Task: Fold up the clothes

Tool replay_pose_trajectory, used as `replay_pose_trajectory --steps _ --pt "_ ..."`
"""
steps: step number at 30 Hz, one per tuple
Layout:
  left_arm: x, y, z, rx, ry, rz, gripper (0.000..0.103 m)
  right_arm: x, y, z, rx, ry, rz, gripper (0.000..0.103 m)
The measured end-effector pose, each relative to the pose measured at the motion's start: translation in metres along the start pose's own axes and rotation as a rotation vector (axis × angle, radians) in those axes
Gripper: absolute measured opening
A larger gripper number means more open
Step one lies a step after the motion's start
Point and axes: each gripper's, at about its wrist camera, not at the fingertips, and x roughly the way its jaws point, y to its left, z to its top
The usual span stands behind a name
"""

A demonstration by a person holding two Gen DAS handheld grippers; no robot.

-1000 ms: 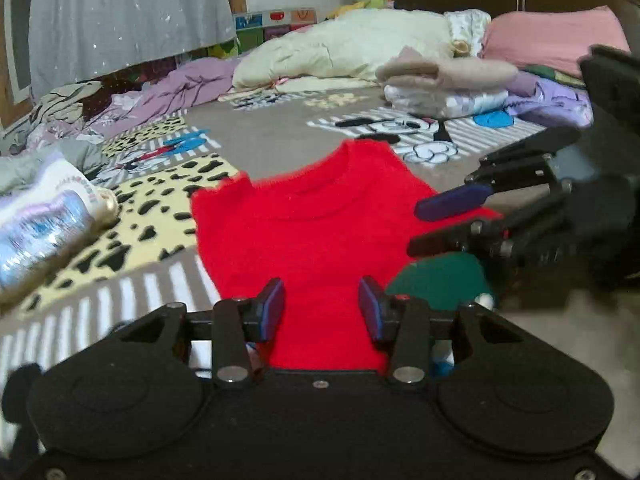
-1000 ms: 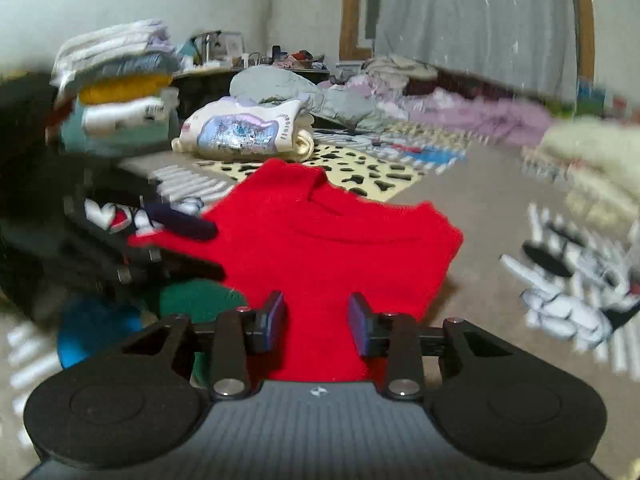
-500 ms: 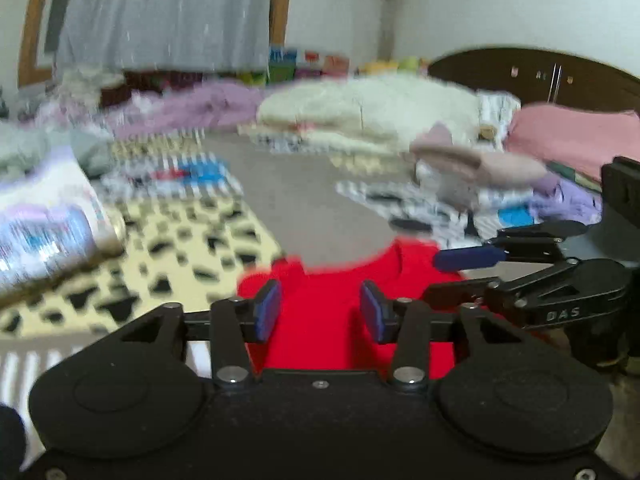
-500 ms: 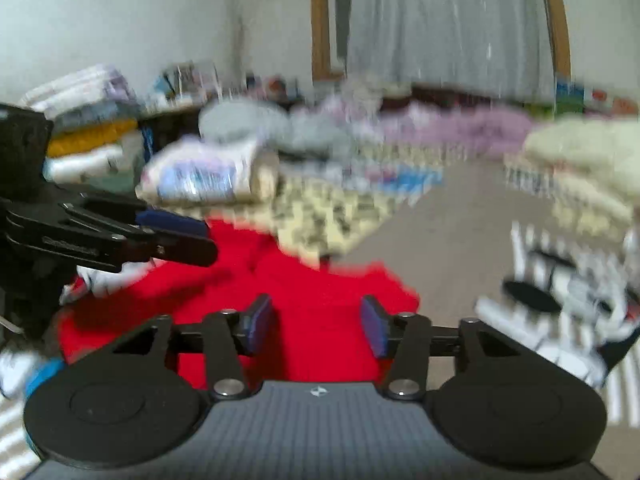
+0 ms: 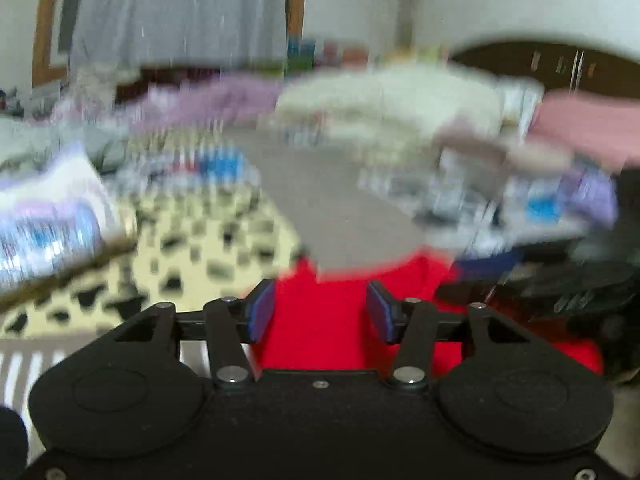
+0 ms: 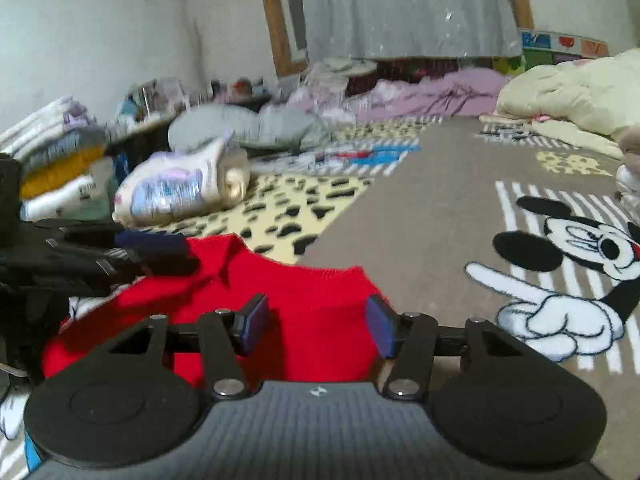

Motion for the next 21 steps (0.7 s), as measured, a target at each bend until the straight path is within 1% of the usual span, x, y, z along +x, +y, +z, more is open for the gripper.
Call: replay_pose_trajectory --steps 1,3,4,5,8,10,13,14,17,19,20,21 --pt "0.006 0.0 -0.003 0.0 0.033 -0.001 0.05 0.003 0.0 0.0 0.0 0.018 -0.002 0.055" --pt "0.006 0.005 -0.001 -0.027 0.04 -0.013 0.051 0.005 -0.003 0.0 0.018 0.025 0.002 0.055" --pt "0.002 0.007 0.001 -0.044 0.032 -0.015 0.051 -0.001 -0.002 0.0 0.013 0.013 0.006 0.053" --pt "-0.005 0.007 0.001 -0.043 0.006 -0.01 0.051 -0.009 0.004 -0.001 -0.009 0.0 0.005 0.052" --pt "-0.033 -0.001 0.002 -0.004 -0.058 -0.001 0.051 -0.035 0.019 -0.003 -0.076 -0.04 0.003 0.052" --pt "-0.054 -0.009 -0.001 0.009 -0.089 -0.013 0.051 -0.053 0.03 -0.005 -0.121 -0.067 0.002 0.052" --pt "-0.078 -0.027 -0.01 0.047 -0.095 -0.028 0.051 -0.074 0.049 -0.009 -0.175 -0.096 0.003 0.05" --pt "-0.083 -0.034 -0.012 0.065 -0.094 -0.021 0.051 -0.079 0.057 -0.01 -0.188 -0.101 0.006 0.046" --pt "-0.096 -0.047 -0.019 0.067 -0.102 -0.027 0.051 -0.093 0.077 -0.018 -0.209 -0.112 0.014 0.044" --pt "-0.097 -0.053 -0.023 0.072 -0.094 -0.038 0.051 -0.099 0.087 -0.025 -0.213 -0.11 0.023 0.042" --pt "-0.092 -0.055 -0.027 0.082 -0.066 -0.038 0.051 -0.093 0.087 -0.029 -0.201 -0.074 0.017 0.042" --pt "-0.078 -0.056 -0.034 0.088 0.002 -0.027 0.051 -0.083 0.084 -0.034 -0.176 -0.017 0.006 0.043"
